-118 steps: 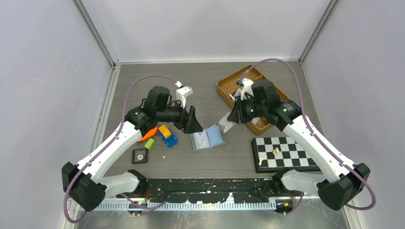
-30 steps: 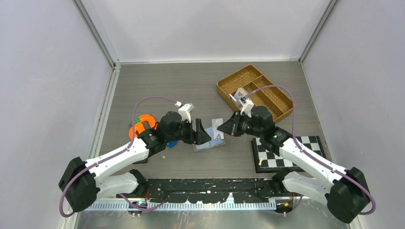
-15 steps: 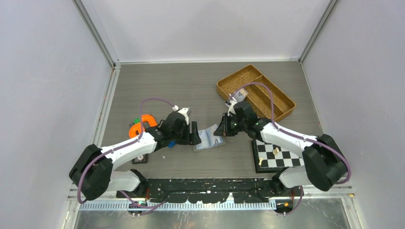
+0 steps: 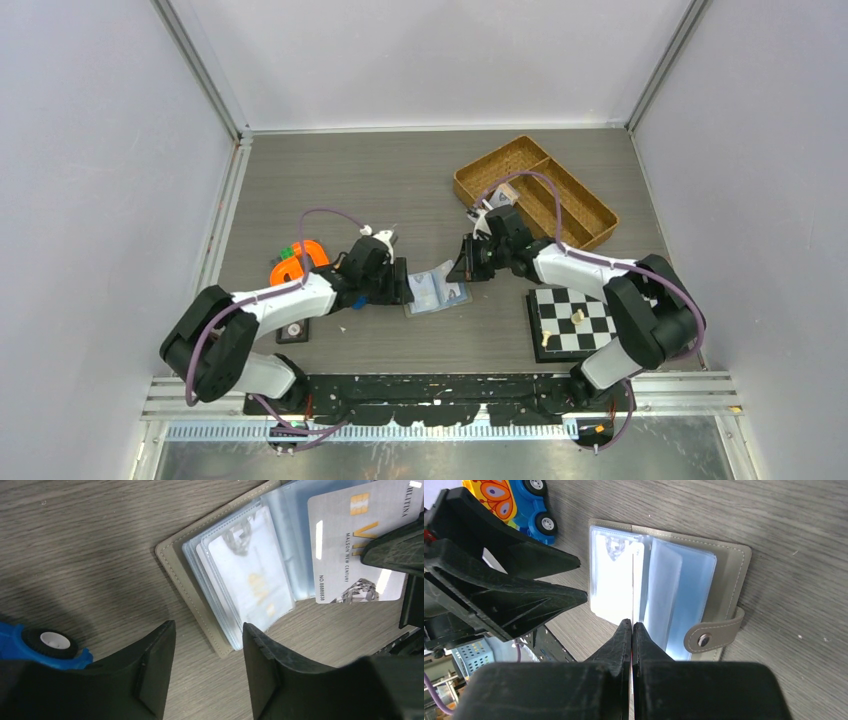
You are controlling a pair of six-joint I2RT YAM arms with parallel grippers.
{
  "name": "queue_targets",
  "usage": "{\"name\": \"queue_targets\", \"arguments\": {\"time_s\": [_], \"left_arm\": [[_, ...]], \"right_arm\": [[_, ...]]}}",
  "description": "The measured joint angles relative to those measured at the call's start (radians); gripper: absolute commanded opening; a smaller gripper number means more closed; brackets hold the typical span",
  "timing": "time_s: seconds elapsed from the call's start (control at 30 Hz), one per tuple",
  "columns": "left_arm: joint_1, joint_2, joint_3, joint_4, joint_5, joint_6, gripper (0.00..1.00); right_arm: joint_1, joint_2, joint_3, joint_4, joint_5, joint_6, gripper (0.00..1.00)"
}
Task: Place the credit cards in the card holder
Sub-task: Insert the credit card into the card holder.
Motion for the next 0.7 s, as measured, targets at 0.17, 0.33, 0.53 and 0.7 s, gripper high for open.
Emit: {"name": "queue_targets", "arguments": {"time_s": [0.17, 0.33, 0.53, 0.7], "left_arm": [[0.004, 0.040, 0.000, 0.029, 0.004, 0.000, 0.50], [0.006, 0.058, 0.000, 0.066, 0.011, 0.000, 0.48], [0.010, 0.085, 0.007, 0.102, 0.012, 0.003, 0.41], [0.012, 0.112, 0.021, 0.119, 0.013, 0.010, 0.36]], "right_arm": [[-0.016, 0.029, 0.010, 0.010, -0.042, 0.001, 0.00], [-0.023, 0.064, 0.022, 0.011, -0.069, 0.000, 0.00], [-0.027, 0.089, 0.026, 0.013, -0.105, 0.008, 0.00], [-0.031, 0.096, 0.026, 0.013, -0.119, 0.026, 0.00]]}}
